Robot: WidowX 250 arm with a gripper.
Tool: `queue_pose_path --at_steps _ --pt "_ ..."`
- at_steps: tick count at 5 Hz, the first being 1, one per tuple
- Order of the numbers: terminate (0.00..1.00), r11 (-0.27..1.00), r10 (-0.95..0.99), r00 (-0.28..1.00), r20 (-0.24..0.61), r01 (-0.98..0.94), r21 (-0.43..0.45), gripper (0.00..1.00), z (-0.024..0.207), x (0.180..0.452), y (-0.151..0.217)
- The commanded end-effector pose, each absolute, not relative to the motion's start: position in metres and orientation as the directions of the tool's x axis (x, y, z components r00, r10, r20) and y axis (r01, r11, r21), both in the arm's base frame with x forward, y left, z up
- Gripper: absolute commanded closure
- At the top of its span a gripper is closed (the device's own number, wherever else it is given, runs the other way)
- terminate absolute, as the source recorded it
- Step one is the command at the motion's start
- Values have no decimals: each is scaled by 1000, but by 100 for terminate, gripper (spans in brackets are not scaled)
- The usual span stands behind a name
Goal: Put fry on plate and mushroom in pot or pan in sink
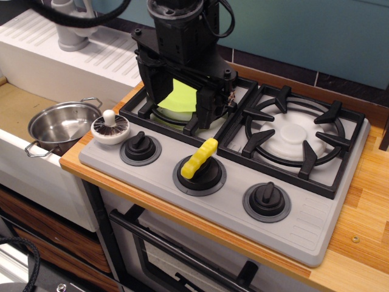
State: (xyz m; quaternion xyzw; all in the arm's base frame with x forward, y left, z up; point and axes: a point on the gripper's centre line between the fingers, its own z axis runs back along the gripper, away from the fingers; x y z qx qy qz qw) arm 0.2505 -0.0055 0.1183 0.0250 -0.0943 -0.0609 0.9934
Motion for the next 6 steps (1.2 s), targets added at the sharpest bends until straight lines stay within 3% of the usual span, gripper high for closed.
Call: queue_pose_path --at_steps 1,6 --pt "0 991 -126 975 184 116 61 0 118 250 -5" --pt "0 991 -132 955 265 134 12 0 75 261 -14"
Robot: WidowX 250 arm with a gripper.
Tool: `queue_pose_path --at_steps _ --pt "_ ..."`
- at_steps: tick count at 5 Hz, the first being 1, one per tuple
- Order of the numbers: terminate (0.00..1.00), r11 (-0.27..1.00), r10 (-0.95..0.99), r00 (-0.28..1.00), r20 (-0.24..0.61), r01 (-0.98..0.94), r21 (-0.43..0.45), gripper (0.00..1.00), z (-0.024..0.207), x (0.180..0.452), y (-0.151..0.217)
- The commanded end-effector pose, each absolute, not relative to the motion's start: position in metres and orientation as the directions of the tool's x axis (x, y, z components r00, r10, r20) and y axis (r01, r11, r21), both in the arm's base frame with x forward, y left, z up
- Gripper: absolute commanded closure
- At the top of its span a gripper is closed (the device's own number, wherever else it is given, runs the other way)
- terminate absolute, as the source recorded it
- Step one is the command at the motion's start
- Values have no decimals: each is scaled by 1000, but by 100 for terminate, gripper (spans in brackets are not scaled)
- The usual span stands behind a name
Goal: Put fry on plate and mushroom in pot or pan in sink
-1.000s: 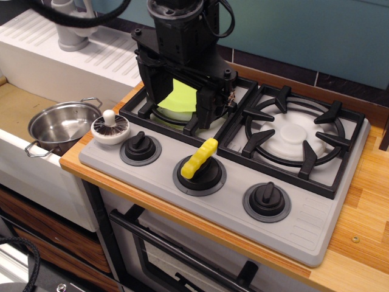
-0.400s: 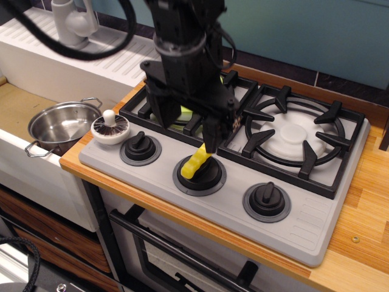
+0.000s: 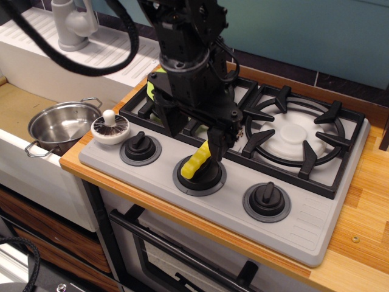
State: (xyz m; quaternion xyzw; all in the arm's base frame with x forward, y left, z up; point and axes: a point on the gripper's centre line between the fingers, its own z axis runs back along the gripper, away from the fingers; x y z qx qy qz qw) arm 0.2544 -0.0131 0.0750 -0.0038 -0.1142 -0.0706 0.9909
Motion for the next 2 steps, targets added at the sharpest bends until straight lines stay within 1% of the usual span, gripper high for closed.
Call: queue_pose_path --at_steps 1,2 --pt "0 992 -125 955 268 127 8 0 69 263 -15" --pt "0 991 -127 953 276 130 5 0 62 266 -14"
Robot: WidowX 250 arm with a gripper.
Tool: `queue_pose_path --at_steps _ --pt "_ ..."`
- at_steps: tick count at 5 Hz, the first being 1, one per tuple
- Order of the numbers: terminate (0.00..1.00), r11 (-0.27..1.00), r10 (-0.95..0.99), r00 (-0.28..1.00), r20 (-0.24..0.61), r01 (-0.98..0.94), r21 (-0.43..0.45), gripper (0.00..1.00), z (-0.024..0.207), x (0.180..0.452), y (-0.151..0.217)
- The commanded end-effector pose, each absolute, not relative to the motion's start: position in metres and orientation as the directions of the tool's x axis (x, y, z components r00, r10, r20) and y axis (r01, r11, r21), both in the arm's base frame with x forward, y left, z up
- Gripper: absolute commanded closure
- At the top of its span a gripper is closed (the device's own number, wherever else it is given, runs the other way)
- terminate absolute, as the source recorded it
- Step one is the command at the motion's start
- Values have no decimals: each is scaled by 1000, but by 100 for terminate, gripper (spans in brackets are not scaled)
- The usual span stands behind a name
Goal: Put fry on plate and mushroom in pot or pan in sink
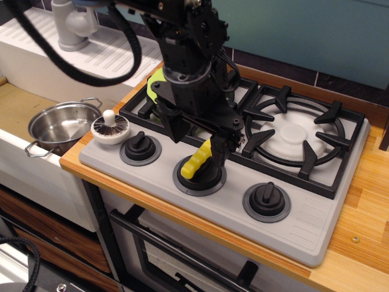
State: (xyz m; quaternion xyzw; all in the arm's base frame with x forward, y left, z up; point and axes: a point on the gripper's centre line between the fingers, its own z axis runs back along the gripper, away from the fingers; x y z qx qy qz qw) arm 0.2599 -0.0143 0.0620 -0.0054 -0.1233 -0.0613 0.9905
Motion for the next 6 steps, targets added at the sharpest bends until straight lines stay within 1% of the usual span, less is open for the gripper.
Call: queue_pose_path --at_steps 1,3,4,5,6 --pt "0 991 -130 949 289 136 0 0 54 269 -13" --pt "0 990 -129 943 306 138 -7 0 42 270 -13" --pt "0 990 -130 942 308 140 -8 0 40 269 -14" --pt "0 990 -133 943 306 141 -6 0 42 267 -14" --pt "0 991 -128 949 288 132 5 0 52 263 -15"
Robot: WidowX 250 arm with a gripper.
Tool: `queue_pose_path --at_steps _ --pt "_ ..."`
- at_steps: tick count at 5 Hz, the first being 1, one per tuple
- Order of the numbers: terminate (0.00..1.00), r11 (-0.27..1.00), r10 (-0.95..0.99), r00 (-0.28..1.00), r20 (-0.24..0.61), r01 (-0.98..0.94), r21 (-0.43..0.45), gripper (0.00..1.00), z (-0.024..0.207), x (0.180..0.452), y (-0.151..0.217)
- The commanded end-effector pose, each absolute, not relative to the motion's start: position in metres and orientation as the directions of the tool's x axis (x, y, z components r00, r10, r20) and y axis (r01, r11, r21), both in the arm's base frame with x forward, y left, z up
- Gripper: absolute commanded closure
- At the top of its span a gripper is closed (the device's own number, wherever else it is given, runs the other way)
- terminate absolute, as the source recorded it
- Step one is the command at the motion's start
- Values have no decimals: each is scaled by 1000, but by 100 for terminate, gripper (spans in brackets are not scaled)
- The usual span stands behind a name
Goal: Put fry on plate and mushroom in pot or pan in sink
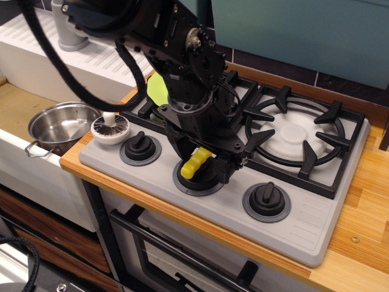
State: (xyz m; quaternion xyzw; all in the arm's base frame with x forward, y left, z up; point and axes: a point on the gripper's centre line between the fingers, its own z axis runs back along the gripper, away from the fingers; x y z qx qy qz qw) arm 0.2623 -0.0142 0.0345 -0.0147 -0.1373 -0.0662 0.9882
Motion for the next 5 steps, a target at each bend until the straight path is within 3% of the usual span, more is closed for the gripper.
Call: queue_pose_path --at_steps 1,2,3,5 --pt "0 992 -126 953 276 126 17 0 59 261 -16" --pt "0 993 -119 954 275 118 19 0 60 261 -17" --pt "0 994 -104 954 279 105 11 100 57 263 -20" --pt "0 995 -90 955 282 95 -5 100 60 265 -25"
